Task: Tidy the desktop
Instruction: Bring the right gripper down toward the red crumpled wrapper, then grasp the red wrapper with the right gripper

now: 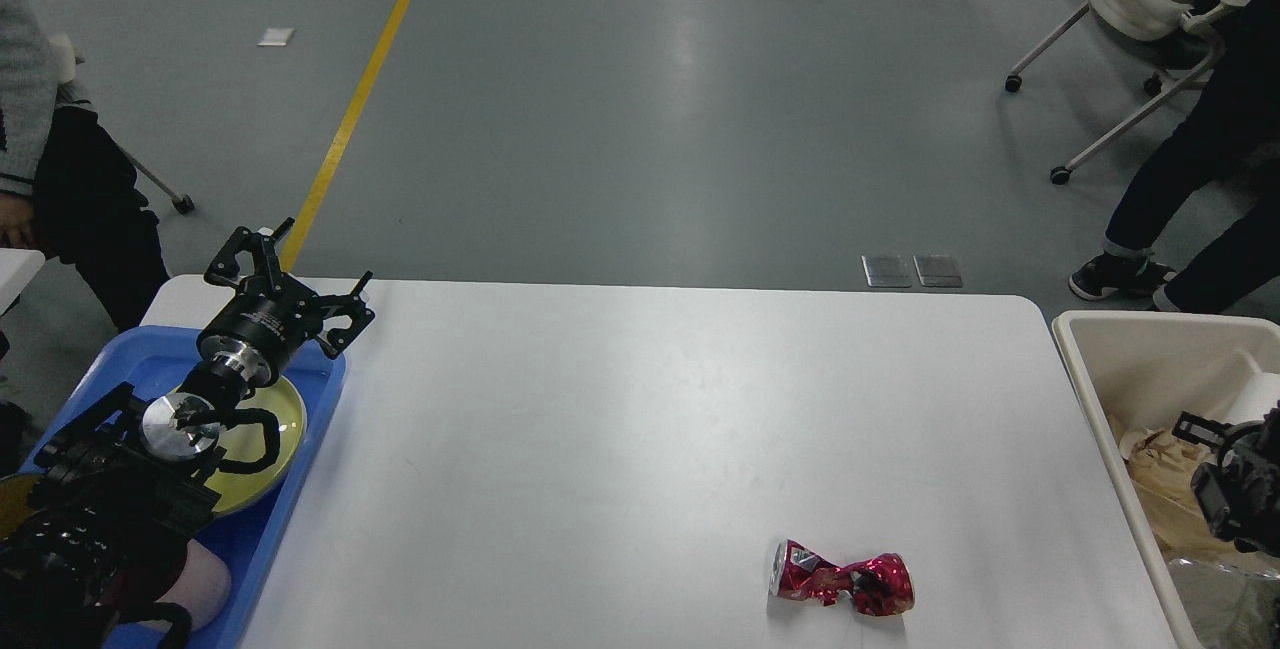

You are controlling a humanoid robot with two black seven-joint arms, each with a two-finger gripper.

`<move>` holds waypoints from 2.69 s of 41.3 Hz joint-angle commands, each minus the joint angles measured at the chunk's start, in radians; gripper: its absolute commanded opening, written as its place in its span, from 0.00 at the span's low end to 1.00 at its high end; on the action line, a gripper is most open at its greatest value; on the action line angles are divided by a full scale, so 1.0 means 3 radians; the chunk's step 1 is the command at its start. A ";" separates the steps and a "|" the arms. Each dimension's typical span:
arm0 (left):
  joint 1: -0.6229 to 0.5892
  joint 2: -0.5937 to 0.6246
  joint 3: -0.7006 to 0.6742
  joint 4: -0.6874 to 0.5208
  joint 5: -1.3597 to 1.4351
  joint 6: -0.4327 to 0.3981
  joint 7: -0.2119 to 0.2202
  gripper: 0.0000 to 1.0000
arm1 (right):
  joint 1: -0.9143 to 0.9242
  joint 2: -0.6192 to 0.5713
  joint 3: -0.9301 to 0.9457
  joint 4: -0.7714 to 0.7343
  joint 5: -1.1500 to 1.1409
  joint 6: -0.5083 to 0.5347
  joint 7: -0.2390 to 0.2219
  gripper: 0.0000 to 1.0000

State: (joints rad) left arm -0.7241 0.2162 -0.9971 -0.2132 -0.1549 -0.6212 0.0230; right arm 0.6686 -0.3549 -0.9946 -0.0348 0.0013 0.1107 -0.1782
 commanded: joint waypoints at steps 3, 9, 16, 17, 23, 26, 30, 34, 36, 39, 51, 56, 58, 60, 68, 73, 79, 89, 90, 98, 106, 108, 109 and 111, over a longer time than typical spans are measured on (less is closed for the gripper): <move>0.0000 0.0000 0.0000 0.0000 0.0000 0.0000 0.0000 1.00 | 0.0031 0.0017 0.0099 0.0004 0.0001 0.0009 -0.0004 1.00; 0.0000 0.0000 0.0000 0.0000 0.0000 0.0000 0.0000 1.00 | 0.0082 0.0043 0.0099 -0.0001 0.0001 0.0061 -0.0004 1.00; 0.0000 0.0000 0.0000 0.0000 0.0000 0.0000 0.0000 1.00 | 0.0322 0.0048 0.0074 0.0004 -0.0010 0.0152 0.0001 1.00; 0.0000 0.0000 0.0000 0.0000 0.0000 0.0000 0.0000 1.00 | 0.0379 0.0053 0.0074 0.0009 -0.0010 0.0193 0.0006 1.00; 0.0000 0.0000 0.0000 0.0000 0.0000 0.0000 0.0000 1.00 | 0.1068 0.0043 0.0114 0.0325 -0.0010 0.0684 0.0032 1.00; 0.0000 0.0000 0.0000 0.0000 0.0000 0.0000 0.0000 1.00 | 0.1513 -0.0034 0.0120 0.0693 -0.0010 0.0893 0.0037 1.00; 0.0000 0.0000 0.0000 0.0000 0.0000 0.0000 0.0000 1.00 | 0.2188 -0.0116 0.0115 0.1464 -0.0015 0.1042 0.0037 1.00; 0.0000 0.0000 0.0000 0.0000 0.0000 0.0000 0.0000 1.00 | 0.2750 -0.0146 0.0069 0.2328 -0.0025 0.1058 0.0037 1.00; 0.0000 0.0000 0.0000 0.0000 0.0000 0.0000 0.0000 1.00 | 0.3139 -0.0213 0.0069 0.3049 -0.0035 0.1058 0.0032 1.00; 0.0000 0.0000 0.0000 0.0000 0.0000 0.0000 0.0000 1.00 | 0.3512 -0.0223 0.0069 0.3770 -0.0035 0.1053 0.0022 1.00; 0.0000 0.0000 0.0000 0.0000 0.0000 0.0000 0.0000 1.00 | 0.4066 -0.0157 -0.0314 0.5229 0.0500 0.0961 -0.0004 1.00; 0.0000 0.0000 0.0000 0.0000 0.0005 0.0000 0.0000 1.00 | 0.3923 -0.0172 -0.0376 0.5382 0.0788 0.0859 -0.0009 1.00; 0.0000 0.0000 0.0000 0.0000 0.0000 0.0000 0.0000 1.00 | 0.3862 -0.0162 -0.0366 0.5454 0.0946 0.0807 -0.0009 1.00; 0.0000 0.0000 0.0000 0.0000 0.0000 0.0000 0.0000 1.00 | 0.3744 -0.0121 -0.0330 0.5510 0.1308 0.0659 -0.0009 1.00; 0.0000 0.0000 0.0000 0.0000 0.0000 0.0000 0.0000 1.00 | 0.3136 0.0078 0.0206 0.5454 0.2414 -0.0153 -0.0009 1.00; 0.0000 0.0000 0.0000 0.0000 0.0000 0.0000 0.0000 1.00 | 0.2763 0.0109 0.0595 0.5358 0.2481 -0.0527 -0.0004 1.00; 0.0000 0.0000 0.0000 0.0000 0.0000 0.0000 0.0000 1.00 | 0.2491 0.0150 0.0723 0.5107 0.2516 -0.0798 -0.0004 1.00; 0.0000 0.0000 0.0000 0.0000 0.0000 0.0000 0.0000 1.00 | 0.2272 0.0170 0.0810 0.4806 0.2522 -0.0967 -0.0004 0.90; 0.0000 0.0000 0.0000 0.0000 0.0000 0.0000 0.0000 1.00 | 0.2241 0.0181 0.0820 0.4780 0.2522 -0.0982 -0.0004 0.90; 0.0000 0.0000 0.0000 0.0000 0.0000 0.0000 0.0000 1.00 | 0.2087 0.0283 0.0835 0.4682 0.2542 -0.1008 -0.0004 0.90; 0.0000 0.0000 0.0000 0.0000 0.0000 0.0000 0.0000 1.00 | 0.1939 0.0375 0.0841 0.4483 0.2547 -0.1054 -0.0004 0.88; 0.0000 0.0000 0.0000 0.0000 0.0000 0.0000 0.0000 1.00 | 0.1893 0.0380 0.0841 0.4468 0.2542 -0.1110 0.0001 0.71; 0.0000 0.0000 0.0000 0.0000 0.0000 0.0000 0.0000 1.00 | 0.1883 0.0380 0.0836 0.4468 0.2512 -0.1125 0.0006 0.60; 0.0000 0.0000 0.0000 0.0000 0.0005 0.0000 0.0000 1.00 | 0.1877 0.0400 0.0820 0.4473 0.2465 -0.1141 0.0006 0.29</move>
State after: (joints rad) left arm -0.7240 0.2162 -0.9971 -0.2132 -0.1543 -0.6213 0.0232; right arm 1.2478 -0.2432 -0.7424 1.3118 0.7645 -0.2116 -0.1787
